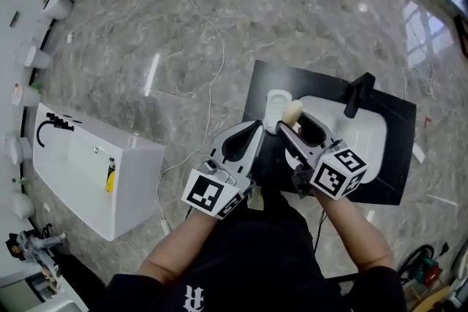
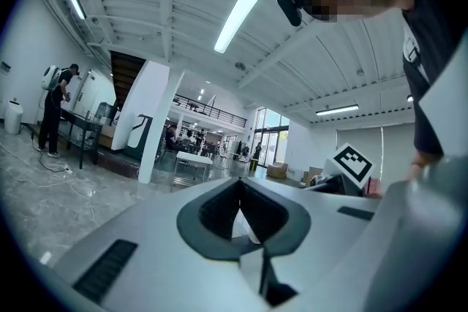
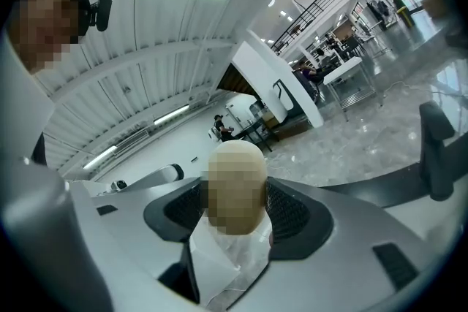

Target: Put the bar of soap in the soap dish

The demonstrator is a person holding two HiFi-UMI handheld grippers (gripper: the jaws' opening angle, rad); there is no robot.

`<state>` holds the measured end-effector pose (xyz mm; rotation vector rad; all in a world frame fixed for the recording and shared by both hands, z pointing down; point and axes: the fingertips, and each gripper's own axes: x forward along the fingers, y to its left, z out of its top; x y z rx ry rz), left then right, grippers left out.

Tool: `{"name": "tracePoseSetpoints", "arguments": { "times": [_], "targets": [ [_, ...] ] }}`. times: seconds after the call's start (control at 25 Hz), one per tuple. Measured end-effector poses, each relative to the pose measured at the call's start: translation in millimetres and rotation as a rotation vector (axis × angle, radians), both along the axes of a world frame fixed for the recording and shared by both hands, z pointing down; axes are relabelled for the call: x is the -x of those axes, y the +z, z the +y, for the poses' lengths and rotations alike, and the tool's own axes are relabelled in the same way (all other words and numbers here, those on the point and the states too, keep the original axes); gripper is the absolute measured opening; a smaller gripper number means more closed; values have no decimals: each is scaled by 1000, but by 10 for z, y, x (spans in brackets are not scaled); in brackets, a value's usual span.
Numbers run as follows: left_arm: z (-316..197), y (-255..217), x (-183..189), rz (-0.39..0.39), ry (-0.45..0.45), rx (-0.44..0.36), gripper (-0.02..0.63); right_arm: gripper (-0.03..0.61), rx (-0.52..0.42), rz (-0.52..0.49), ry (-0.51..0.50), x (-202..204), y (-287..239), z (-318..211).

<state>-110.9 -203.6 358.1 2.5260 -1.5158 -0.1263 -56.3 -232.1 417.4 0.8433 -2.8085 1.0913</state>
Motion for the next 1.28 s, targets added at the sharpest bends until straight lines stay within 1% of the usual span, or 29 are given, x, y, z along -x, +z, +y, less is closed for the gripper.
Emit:
{"name": "tracePoseSetpoints", "arguments": {
  "times": [0.12, 0.24, 0.52, 0.68, 0.84, 1.04, 1.28],
  "targets": [
    [-195, 138, 53, 1, 40, 13, 6, 259, 22, 42, 48, 34, 225, -140],
    [-383, 300, 138, 10, 88, 32, 6, 259, 46, 107, 114, 59, 538, -268],
    [-715, 821, 234, 31, 195, 77, 6, 259, 24, 270, 245, 166, 1280, -480],
    [-798, 1073, 259, 38, 237, 97, 6, 259, 44, 332, 308, 195, 1665, -514],
    [-874, 1257, 312, 45, 254, 114, 6, 259, 48, 388, 341, 228, 1955, -568],
    [-933, 1395, 315, 47, 282, 128, 6, 259, 73, 439, 383, 203, 2195, -612],
    [-991, 1483, 300, 49, 300, 141, 6, 259, 92, 507, 389, 213, 2392, -621]
  ]
}}
